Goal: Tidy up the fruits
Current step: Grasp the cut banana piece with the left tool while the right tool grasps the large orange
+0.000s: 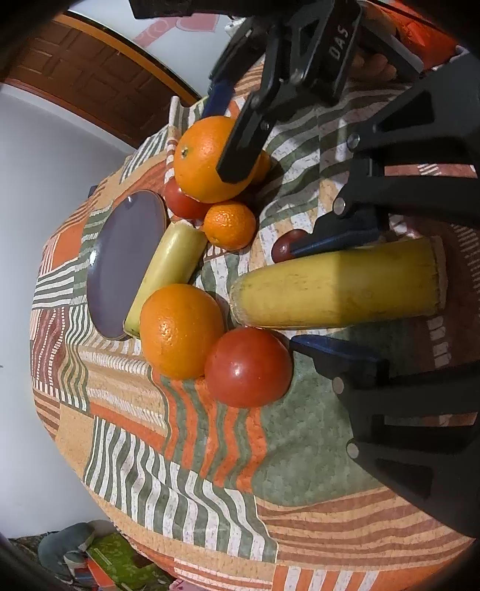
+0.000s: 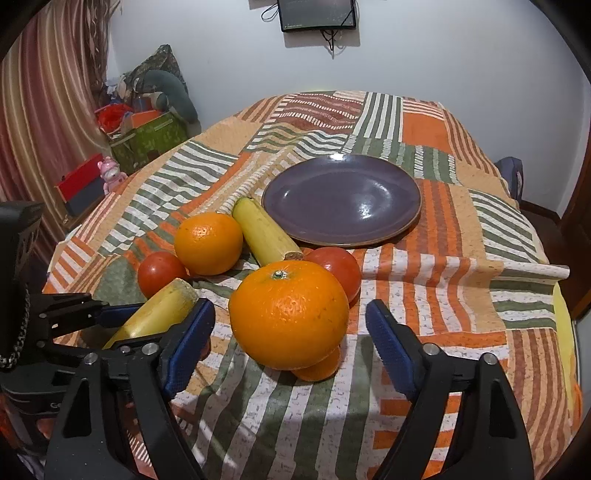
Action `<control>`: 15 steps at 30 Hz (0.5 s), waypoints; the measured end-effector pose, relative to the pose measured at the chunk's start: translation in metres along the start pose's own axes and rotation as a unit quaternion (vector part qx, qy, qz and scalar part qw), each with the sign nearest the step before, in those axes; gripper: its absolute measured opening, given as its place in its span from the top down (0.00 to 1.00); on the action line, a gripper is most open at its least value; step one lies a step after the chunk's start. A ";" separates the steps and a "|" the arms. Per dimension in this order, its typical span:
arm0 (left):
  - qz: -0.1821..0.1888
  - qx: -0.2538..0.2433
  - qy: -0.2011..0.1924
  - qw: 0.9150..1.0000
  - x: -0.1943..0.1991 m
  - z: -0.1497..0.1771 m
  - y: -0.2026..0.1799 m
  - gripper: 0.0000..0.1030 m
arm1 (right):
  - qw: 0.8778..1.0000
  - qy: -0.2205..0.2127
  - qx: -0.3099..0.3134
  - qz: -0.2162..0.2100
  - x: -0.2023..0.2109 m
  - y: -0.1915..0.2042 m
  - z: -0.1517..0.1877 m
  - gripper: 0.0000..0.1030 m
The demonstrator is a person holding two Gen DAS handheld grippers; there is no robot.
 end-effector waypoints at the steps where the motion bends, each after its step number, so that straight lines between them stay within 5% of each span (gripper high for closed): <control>1: 0.003 0.001 0.000 1.000 -0.001 -0.001 -0.001 0.62 | 1.000 0.003 0.000 -0.003 -0.001 0.001 0.000 0.34; 15: 0.004 -0.003 -0.012 1.000 0.020 -0.009 -0.006 0.64 | 1.000 0.002 -0.008 -0.001 0.007 -0.002 0.000 0.39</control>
Point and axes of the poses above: each gripper's, at about its wrist camera, not at the fingertips, and x roughly against the way its jaws point, y to its left, z to its underside, the point moved 8 cm from there along -x, roughly the way its jaws point, and after that the axes turned 4 degrees about z, right-handed, at the moved point
